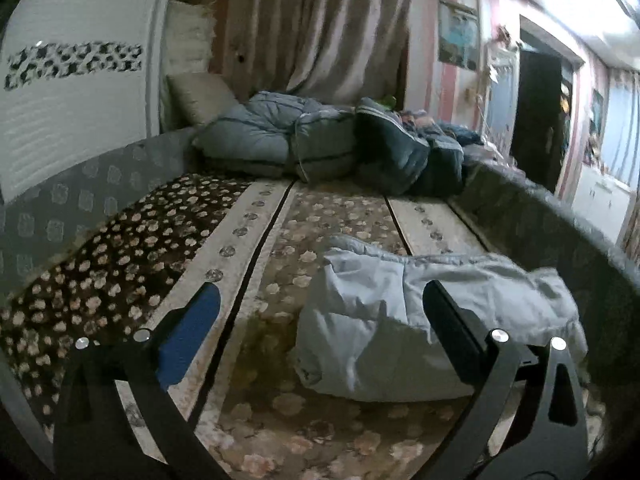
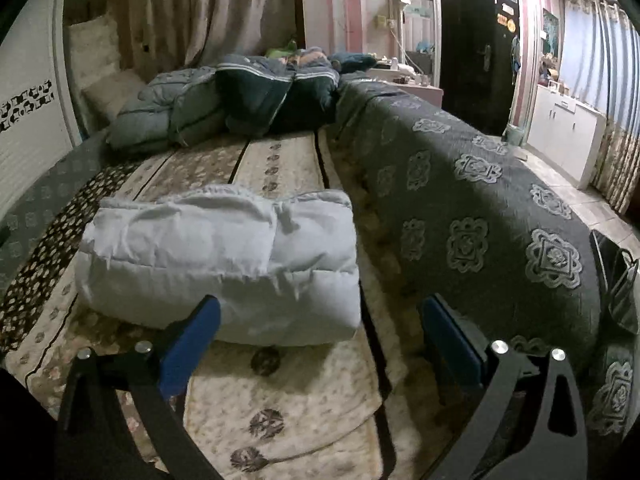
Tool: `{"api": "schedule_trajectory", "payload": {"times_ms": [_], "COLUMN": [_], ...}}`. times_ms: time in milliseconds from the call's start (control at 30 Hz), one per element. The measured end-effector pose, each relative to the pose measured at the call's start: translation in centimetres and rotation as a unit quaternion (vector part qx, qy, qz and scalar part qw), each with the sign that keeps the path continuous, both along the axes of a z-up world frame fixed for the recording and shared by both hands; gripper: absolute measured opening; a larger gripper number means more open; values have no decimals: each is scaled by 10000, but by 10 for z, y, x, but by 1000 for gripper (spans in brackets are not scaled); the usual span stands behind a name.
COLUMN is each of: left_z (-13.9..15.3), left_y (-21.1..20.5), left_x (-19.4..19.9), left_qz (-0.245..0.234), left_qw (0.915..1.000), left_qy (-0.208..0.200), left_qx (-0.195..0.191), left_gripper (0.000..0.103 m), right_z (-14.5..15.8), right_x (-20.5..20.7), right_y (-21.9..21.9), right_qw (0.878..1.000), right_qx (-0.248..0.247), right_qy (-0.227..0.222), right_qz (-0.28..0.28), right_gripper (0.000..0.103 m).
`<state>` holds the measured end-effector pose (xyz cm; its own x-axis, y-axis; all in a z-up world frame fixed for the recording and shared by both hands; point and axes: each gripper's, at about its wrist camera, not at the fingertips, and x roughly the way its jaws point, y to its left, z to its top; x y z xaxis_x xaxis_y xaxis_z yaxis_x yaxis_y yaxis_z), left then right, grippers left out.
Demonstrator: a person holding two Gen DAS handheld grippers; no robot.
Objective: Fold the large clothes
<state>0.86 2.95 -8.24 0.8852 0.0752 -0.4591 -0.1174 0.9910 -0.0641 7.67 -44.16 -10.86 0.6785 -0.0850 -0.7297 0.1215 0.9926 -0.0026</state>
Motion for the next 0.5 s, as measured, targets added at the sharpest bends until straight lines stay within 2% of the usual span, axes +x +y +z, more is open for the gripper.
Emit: {"api": "schedule_trajectory", "payload": {"times_ms": [100, 167, 333, 433, 500], "left_z": [1, -2, -10, -13, -13], "left_y": [11, 12, -1, -9, -13], "left_x": [-9, -13, -3, 3, 3], "left_qz": [155, 260, 319, 579, 601], "left_qw": [9990, 9983, 9968, 9956, 9955], "left_qy": [34, 172, 499, 683, 674], "left_qx": [-411, -490, -538, -285, -293], "left_gripper": [100, 100, 100, 100, 100], "right_z": [2, 3, 3, 2, 1], "right_x": [-2, -4, -8, -10, -10], "right_y": [-1, -1, -5, -12, -13], "right_qw": [9999, 9996, 9989, 9986, 9987], "right_qx": [25, 4, 140, 264, 242], "right_qy": [72, 32, -17, -36, -20], "right_qz": [134, 273, 452, 453, 452], "right_gripper": [101, 101, 101, 101, 101]}}
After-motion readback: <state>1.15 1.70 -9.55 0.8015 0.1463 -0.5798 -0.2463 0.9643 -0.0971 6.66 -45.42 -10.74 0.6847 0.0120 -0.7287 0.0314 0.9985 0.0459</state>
